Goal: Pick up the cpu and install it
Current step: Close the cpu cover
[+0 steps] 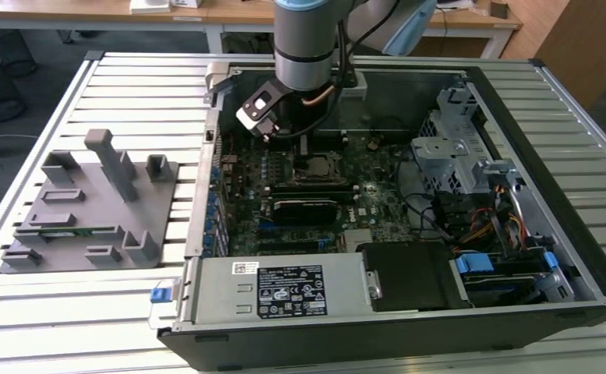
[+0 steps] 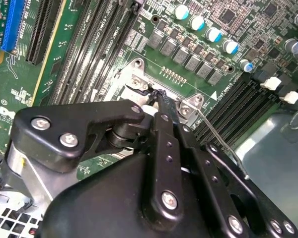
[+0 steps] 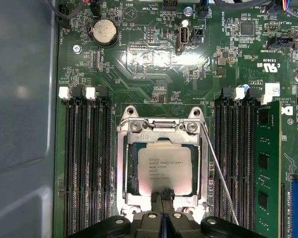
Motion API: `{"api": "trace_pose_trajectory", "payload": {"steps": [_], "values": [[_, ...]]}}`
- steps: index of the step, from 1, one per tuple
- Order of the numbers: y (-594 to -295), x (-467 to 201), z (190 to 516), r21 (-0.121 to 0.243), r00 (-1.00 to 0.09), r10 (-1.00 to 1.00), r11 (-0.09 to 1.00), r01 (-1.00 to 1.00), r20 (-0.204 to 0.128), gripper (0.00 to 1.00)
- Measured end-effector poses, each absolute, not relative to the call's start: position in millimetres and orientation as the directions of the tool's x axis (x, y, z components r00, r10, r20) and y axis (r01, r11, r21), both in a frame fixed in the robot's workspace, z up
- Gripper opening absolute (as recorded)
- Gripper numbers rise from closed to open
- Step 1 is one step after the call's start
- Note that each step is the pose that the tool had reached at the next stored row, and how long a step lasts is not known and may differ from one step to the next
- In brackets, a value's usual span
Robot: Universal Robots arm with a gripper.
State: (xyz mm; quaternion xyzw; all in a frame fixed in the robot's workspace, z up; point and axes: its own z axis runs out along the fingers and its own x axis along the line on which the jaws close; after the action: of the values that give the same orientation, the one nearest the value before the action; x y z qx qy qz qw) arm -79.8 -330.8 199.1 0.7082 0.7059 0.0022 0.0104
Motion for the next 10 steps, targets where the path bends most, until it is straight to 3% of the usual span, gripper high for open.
{"api": "trace_pose_trajectory", "payload": {"steps": [10], "values": [[-330.9, -80.0, 203.2, 0.017, 0.003, 1.000, -0.003, 1.000, -0.012, 0.11]]}}
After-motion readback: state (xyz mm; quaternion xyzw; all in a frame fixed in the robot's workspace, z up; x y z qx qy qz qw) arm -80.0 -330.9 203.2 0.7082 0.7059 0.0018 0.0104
